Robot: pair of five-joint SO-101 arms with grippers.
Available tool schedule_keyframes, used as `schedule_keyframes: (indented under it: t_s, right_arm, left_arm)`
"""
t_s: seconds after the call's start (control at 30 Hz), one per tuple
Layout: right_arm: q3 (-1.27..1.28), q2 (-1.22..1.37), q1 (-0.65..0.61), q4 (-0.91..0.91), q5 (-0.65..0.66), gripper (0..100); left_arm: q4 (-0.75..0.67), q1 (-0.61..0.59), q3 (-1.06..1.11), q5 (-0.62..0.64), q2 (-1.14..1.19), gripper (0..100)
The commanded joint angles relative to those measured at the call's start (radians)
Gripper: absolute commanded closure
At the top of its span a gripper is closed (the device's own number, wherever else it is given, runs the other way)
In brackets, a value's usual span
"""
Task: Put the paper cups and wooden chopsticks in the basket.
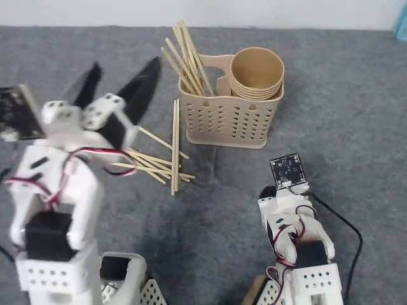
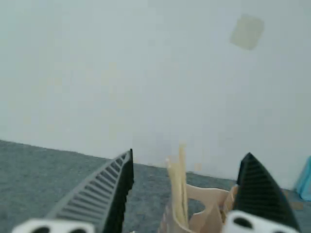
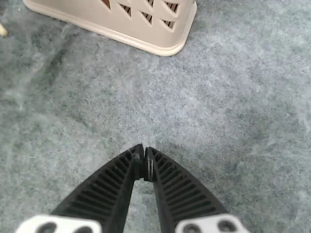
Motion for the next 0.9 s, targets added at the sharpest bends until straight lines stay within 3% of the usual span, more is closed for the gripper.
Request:
schedule_keyframes:
  t_s: [0.0, 0.23, 0.33, 0.57, 0.87]
  right_arm:
    - [0.02, -0.013, 0.012, 0.007, 0.0, 99.0]
    - [0.02, -0.01, 0.012, 0.007, 0.0, 99.0]
    - [0.02, -0.01, 0.012, 0.007, 0.0, 99.0]
    - [0.02, -0.01, 0.012, 0.007, 0.0, 99.0]
    - [0.02, -0.01, 0.012, 0.007, 0.0, 99.0]
  left_arm:
    - [0.035, -0.11, -0.077, 0.006, 0.104, 76]
    - [0.035, -0.216, -0.131, 0.006, 0.431, 95]
    - [0.04, -0.218, -0.137, 0.011, 0.554, 94]
    - [0.038, -0.219, -0.139, 0.181, 0.813, 85]
    - [0.041, -0.241, -0.282, 0.307, 1.16, 85]
